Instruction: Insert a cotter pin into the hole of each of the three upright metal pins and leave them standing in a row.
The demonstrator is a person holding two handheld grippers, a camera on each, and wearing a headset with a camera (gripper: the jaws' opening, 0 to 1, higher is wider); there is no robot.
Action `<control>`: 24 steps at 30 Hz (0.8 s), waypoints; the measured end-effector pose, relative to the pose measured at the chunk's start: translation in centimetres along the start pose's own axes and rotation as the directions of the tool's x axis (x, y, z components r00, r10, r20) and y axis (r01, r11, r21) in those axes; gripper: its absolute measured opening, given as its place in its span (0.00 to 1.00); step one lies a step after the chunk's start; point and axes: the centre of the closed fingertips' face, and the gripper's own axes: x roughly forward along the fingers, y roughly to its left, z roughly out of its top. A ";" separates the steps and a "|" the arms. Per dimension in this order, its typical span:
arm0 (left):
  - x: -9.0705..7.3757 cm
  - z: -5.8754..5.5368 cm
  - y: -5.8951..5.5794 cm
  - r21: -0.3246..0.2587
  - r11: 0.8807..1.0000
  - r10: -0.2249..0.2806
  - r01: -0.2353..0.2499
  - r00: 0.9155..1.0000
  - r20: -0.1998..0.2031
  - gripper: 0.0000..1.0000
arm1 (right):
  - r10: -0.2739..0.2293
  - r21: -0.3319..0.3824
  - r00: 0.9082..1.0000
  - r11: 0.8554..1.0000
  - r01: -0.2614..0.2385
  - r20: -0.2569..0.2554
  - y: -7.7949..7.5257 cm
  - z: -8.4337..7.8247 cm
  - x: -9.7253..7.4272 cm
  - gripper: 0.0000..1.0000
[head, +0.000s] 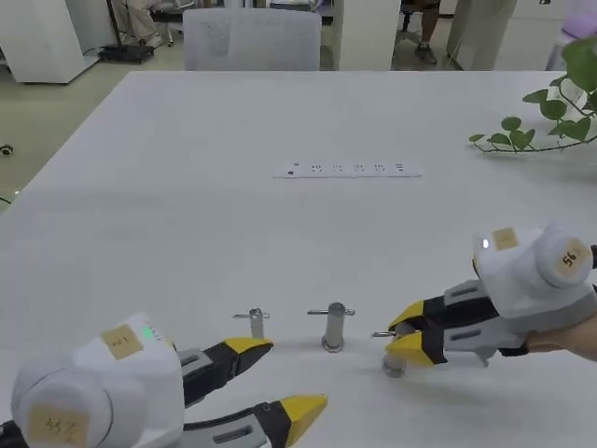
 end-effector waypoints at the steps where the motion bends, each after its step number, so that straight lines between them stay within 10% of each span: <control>1: -0.1 0.0 0.1 0.000 1.000 0.005 -0.005 1.000 -0.001 0.45 | -0.006 0.000 1.000 1.000 0.006 0.002 -0.2 0.0 0.0 0.14; 24: -1.9 -0.4 1.1 -0.010 0.998 0.066 -0.066 0.998 -0.003 0.54 | -0.046 0.004 0.999 0.999 0.046 -0.022 -2.6 -0.2 -0.9 0.14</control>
